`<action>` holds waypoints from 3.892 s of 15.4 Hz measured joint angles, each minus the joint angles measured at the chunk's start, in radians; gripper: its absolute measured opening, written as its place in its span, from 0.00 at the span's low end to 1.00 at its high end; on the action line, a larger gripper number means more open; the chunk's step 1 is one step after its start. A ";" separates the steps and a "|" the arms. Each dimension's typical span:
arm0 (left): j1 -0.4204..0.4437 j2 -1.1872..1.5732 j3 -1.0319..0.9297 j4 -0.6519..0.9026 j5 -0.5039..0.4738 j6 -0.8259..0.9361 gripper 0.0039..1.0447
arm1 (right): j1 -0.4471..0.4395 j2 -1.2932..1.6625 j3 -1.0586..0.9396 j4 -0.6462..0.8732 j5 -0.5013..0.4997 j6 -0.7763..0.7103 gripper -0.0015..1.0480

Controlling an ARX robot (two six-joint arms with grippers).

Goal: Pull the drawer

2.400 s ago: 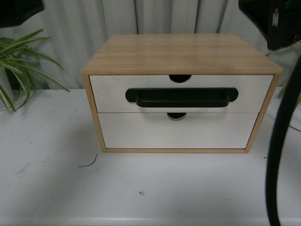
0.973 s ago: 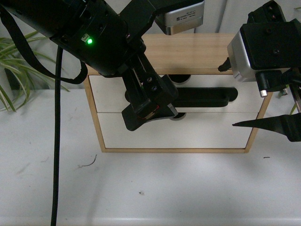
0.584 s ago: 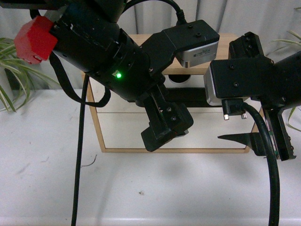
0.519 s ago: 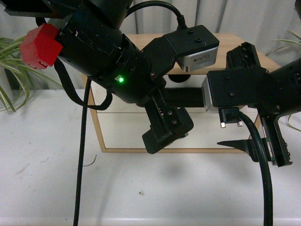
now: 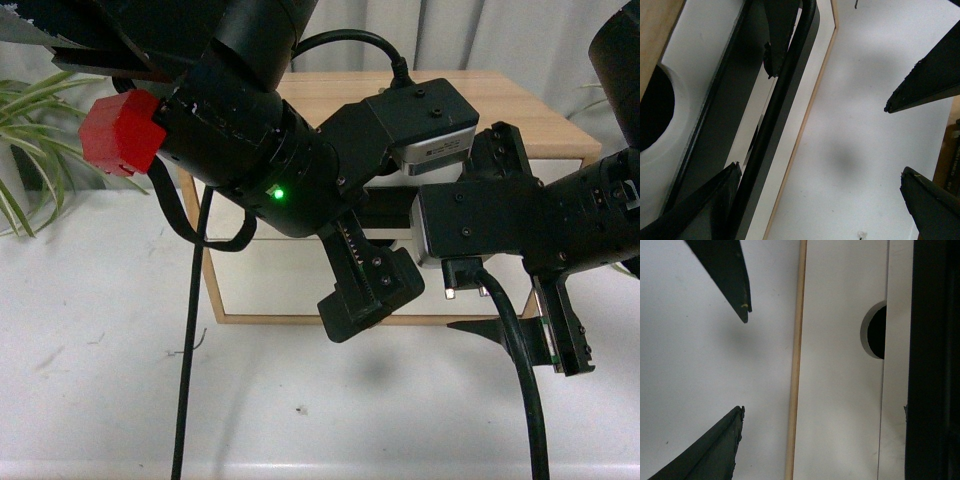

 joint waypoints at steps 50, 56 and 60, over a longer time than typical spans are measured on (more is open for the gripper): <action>0.378 -0.481 -0.365 0.470 -0.062 -0.933 0.94 | -0.253 -0.509 -0.265 0.352 0.161 1.131 0.94; 0.551 -0.634 -0.536 0.629 -0.207 -0.983 0.87 | -0.240 -0.615 -0.453 0.662 0.372 1.410 0.77; 0.514 -0.811 -0.863 0.899 -0.262 -0.808 0.40 | -0.230 -1.011 -0.752 0.619 0.420 1.447 0.30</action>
